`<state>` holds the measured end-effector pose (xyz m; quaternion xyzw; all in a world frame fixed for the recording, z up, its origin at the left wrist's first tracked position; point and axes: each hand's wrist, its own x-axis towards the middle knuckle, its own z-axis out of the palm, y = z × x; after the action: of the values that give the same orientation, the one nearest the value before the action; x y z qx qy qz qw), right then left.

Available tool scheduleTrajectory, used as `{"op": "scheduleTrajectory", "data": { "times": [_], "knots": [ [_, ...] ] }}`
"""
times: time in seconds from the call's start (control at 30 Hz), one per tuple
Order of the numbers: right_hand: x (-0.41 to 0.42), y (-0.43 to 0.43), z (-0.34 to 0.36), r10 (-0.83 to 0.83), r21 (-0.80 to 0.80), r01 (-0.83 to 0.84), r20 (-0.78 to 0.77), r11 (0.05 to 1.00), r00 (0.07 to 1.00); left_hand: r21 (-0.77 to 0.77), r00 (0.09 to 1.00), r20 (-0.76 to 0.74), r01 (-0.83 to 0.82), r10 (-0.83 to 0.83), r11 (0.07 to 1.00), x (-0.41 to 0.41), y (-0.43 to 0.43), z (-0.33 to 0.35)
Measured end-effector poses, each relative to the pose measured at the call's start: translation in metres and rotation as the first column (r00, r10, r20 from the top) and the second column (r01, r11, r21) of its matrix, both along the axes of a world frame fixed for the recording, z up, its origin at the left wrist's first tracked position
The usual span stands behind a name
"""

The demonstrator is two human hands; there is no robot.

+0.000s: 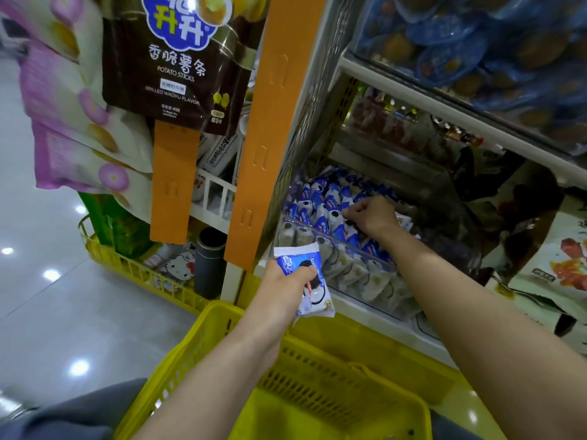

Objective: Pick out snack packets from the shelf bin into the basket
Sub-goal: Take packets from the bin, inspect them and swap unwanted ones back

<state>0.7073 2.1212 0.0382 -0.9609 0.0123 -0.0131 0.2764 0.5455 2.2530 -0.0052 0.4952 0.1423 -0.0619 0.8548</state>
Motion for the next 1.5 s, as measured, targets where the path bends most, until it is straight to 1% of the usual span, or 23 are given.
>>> {"op": "scheduleTrajectory", "data": {
  "times": [0.07, 0.13, 0.2, 0.3, 0.33, 0.4, 0.47, 0.53, 0.6, 0.67, 0.73, 0.8, 0.93, 1.03, 1.13, 1.2, 1.27, 1.3, 1.33, 1.37, 1.4, 1.43, 1.5],
  "knots": [
    [-0.001, -0.002, 0.002, 0.008, -0.005, -0.008, -0.047, 1.0, 0.999, 0.011, 1.0, -0.017, 0.011, -0.011, 1.0, 0.0, -0.002, 0.0],
    [-0.006, -0.004, 0.006, 0.024, -0.054, -0.025, -0.016, 0.998, 1.0, 0.028, 0.999, -0.03, 0.034, -0.033, 0.999, -0.002, -0.005, 0.0],
    [-0.022, -0.005, 0.01, 0.08, -0.028, -0.076, 0.154, 0.997, 0.985, 0.057, 0.997, -0.033, 0.067, -0.066, 0.996, -0.006, -0.006, 0.0],
    [-0.066, -0.004, 0.014, 0.144, 0.128, -0.211, 0.402, 0.969, 0.904, 0.098, 0.994, -0.042, 0.103, -0.099, 0.99, -0.013, -0.006, -0.002],
    [-0.083, -0.005, 0.013, 0.174, 0.127, -0.257, 0.454, 0.958, 0.874, 0.128, 0.993, -0.043, 0.113, -0.108, 0.985, -0.016, -0.006, -0.002],
    [-0.118, -0.011, 0.006, 0.247, 0.041, -0.314, 0.523, 0.949, 0.815, 0.184, 0.991, -0.03, 0.134, -0.131, 0.974, -0.023, -0.008, -0.004],
    [-0.147, -0.018, -0.009, 0.28, -0.052, -0.294, 0.5, 0.954, 0.819, 0.223, 0.988, -0.009, 0.151, -0.153, 0.963, -0.03, -0.012, -0.005],
    [-0.168, -0.026, -0.029, 0.236, -0.029, -0.242, 0.359, 0.97, 0.903, 0.246, 0.986, -0.007, 0.163, -0.167, 0.956, -0.035, -0.016, -0.008],
    [-0.181, -0.032, -0.048, 0.182, 0.17, -0.205, 0.14, 0.964, 0.973, 0.258, 0.979, -0.014, 0.199, -0.203, 0.946, -0.04, -0.021, -0.013],
    [-0.189, -0.034, -0.061, 0.19, 0.38, -0.175, -0.001, 0.908, 0.982, 0.297, 0.966, -0.025, 0.251, -0.256, 0.921, -0.044, -0.025, -0.02],
    [-0.194, -0.034, -0.067, 0.171, 0.486, -0.122, -0.057, 0.866, 0.984, 0.358, 0.956, -0.036, 0.284, -0.291, 0.889, -0.048, -0.029, -0.026],
    [-0.199, -0.034, -0.072, 0.141, 0.527, -0.079, -0.079, 0.846, 0.987, 0.398, 0.953, -0.039, 0.292, -0.302, 0.87, -0.051, -0.03, -0.032],
    [-0.204, -0.033, -0.076, 0.124, 0.538, -0.063, -0.077, 0.841, 0.989, 0.413, 0.97, -0.023, 0.228, -0.24, 0.882, -0.052, -0.03, -0.037],
    [-0.206, -0.033, -0.078, 0.157, 0.575, -0.078, -0.09, 0.814, 0.983, 0.477, 0.978, 0.019, 0.173, -0.207, 0.862, -0.05, -0.028, -0.039],
    [-0.21, -0.036, -0.076, 0.185, 0.508, -0.137, -0.044, 0.851, 0.982, 0.517, 0.973, 0.018, 0.188, -0.231, 0.835, -0.051, -0.029, -0.039],
    [-0.212, -0.04, -0.073, 0.202, 0.372, -0.209, 0.058, 0.904, 0.978, 0.498, 0.972, -0.015, 0.213, -0.236, 0.841, -0.051, -0.03, -0.038],
    [-0.214, -0.044, -0.069, 0.29, 0.094, -0.314, 0.21, 0.945, 0.934, 0.464, 0.97, -0.057, 0.235, -0.236, 0.854, -0.052, -0.031, -0.036],
    [-0.215, -0.045, -0.067, 0.349, -0.049, -0.349, 0.268, 0.936, 0.898, 0.444, 0.968, -0.078, 0.247, -0.237, 0.861, -0.052, -0.032, -0.036],
    [-0.215, -0.047, -0.066, 0.392, -0.134, -0.368, 0.304, 0.92, 0.868, 0.42, 0.966, -0.097, 0.258, -0.24, 0.87, -0.053, -0.033, -0.035],
    [-0.215, -0.048, -0.064, 0.405, -0.152, -0.376, 0.323, 0.914, 0.855, 0.392, 0.963, -0.107, 0.268, -0.246, 0.88, -0.053, -0.033, -0.034],
    [-0.214, -0.048, -0.063, 0.387, -0.107, -0.373, 0.332, 0.921, 0.86, 0.363, 0.961, -0.106, 0.275, -0.254, 0.89, -0.053, -0.034, -0.032],
    [-0.211, -0.049, -0.063, 0.335, -0.009, -0.352, 0.331, 0.936, 0.882, 0.339, 0.959, -0.101, 0.284, -0.265, 0.897, -0.053, -0.033, -0.03],
    [-0.204, -0.049, -0.06, 0.163, 0.278, -0.236, 0.263, 0.931, 0.951, 0.324, 0.953, -0.08, 0.303, -0.293, 0.896, -0.051, -0.031, -0.026]
  ]
}}
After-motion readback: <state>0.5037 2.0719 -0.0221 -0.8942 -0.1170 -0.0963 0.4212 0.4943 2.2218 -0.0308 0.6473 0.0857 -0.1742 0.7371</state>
